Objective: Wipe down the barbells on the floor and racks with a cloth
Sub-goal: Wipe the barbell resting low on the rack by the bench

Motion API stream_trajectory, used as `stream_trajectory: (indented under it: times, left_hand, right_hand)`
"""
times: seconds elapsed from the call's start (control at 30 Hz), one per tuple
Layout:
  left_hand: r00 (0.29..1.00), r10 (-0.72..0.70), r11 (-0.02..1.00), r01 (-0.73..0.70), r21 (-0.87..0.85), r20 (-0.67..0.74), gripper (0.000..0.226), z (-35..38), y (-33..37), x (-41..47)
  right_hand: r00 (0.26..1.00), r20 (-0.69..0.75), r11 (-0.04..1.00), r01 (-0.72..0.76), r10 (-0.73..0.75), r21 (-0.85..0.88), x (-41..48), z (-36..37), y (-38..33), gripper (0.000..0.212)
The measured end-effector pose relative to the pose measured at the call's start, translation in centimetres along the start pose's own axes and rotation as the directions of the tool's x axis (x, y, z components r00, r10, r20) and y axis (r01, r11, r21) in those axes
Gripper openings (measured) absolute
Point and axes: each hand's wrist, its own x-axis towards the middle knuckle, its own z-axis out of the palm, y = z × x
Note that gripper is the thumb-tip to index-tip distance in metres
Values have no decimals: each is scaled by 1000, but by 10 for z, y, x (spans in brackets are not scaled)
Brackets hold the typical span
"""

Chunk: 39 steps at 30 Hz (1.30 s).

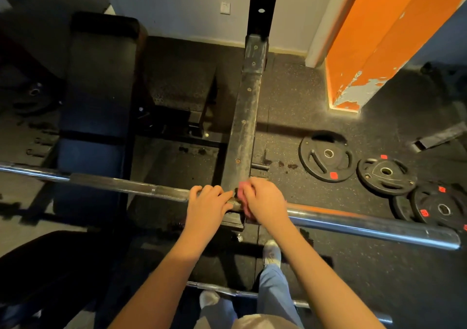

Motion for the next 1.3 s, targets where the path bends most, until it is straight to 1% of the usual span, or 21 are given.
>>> stream_trajectory:
  times: [0.07, 0.1, 0.13, 0.2, 0.3, 0.37, 0.47, 0.5, 0.57, 0.63, 0.7, 0.77, 0.87, 0.93, 0.97, 1.03, 1.1, 1.13, 1.23, 1.27, 1.3]
  left_hand:
    - [1000, -10, 999, 11, -36, 24, 33, -1, -2, 4]
    - [999, -19, 999, 21, -45, 38, 34, -1, -3, 5]
    - [999, -26, 999, 27, -36, 46, 35, -1, -3, 6]
    - [999, -38, 999, 39, -38, 36, 34, 2, -3, 6]
    - [998, -42, 999, 41, -22, -46, 26, 2, -3, 6]
    - [994, -57, 998, 56, -8, -94, 29, 3, -7, 3]
    - [977, -161, 987, 156, -47, -142, 33, 0, -25, -4]
    - [973, -178, 983, 171, -64, -145, 33, 0, -33, -5]
    - [977, -162, 986, 153, -73, -140, 32, 3, -45, -5]
    - [975, -123, 989, 106, -101, -183, 28, 7, -50, -5]
    - [962, -107, 990, 80, -117, -251, 27, 7, -48, -6]
    - [964, -115, 989, 90, -115, -241, 37, 4, -45, -5]
    - [974, -137, 987, 119, -108, -182, 46, 4, -48, -6]
    - [974, -149, 986, 133, -99, -171, 48, 8, -50, -10]
    - [972, -158, 984, 141, -107, -173, 48, 9, -50, -12]
    - [964, -177, 980, 156, -120, -196, 47, 10, -47, -17]
    - [945, -213, 974, 185, -131, -247, 41, 8, -48, -23]
    - [931, -242, 968, 211, -136, -274, 36, 7, -53, -27]
    - [887, -331, 943, 299, -145, -321, 28, 0, -79, -39]
    - [886, -331, 943, 299, -146, -324, 30, -3, -89, -42]
    - [894, -302, 953, 271, -137, -330, 33, -6, -96, -44]
  right_hand:
    - [977, -75, 975, 192, -201, -109, -32, 9, 5, 29]
    - [959, -102, 954, 242, -263, -179, -44, 13, 11, 32]
    - [953, -118, 944, 248, -278, -219, -48, 16, 14, 34]
    - [957, -174, 947, 184, -234, -263, -35, 19, 9, 31]
    - [963, -245, 955, 37, -113, -294, -12, 19, -5, 31]
    - [975, -219, 968, -14, -43, -252, 2, 14, -6, 25]
    - [983, -186, 987, -41, 12, -156, 11, 7, -4, 20]
    - [983, -184, 989, -41, 14, -144, 12, 7, -4, 20]
    - [981, -195, 982, -30, -6, -185, 9, 8, -4, 17]
    - [971, -229, 970, 10, -67, -242, 8, 12, -5, 15]
    - [956, -231, 951, 107, -179, -291, 9, 14, -12, 24]
    - [930, -158, 903, 264, -332, -340, 10, 17, -18, 32]
    - [829, -24, 788, 521, -558, -328, 3, 14, -5, 29]
    - [775, 37, 730, 609, -631, -310, 1, 4, 11, 30]
    - [773, 46, 730, 615, -633, -298, -1, 1, 15, 32]
    - [806, 39, 763, 573, -590, -300, -5, 3, 8, 32]
    - [831, 45, 779, 538, -555, -322, -6, 15, -7, 22]
    - [839, 78, 785, 532, -538, -317, -6, 19, -15, 22]
    - [862, 161, 815, 507, -480, -282, -8, 20, -24, 50]
    - [866, 164, 821, 499, -472, -276, -11, 17, -25, 53]
    - [870, 153, 825, 493, -468, -277, -14, 15, -26, 51]
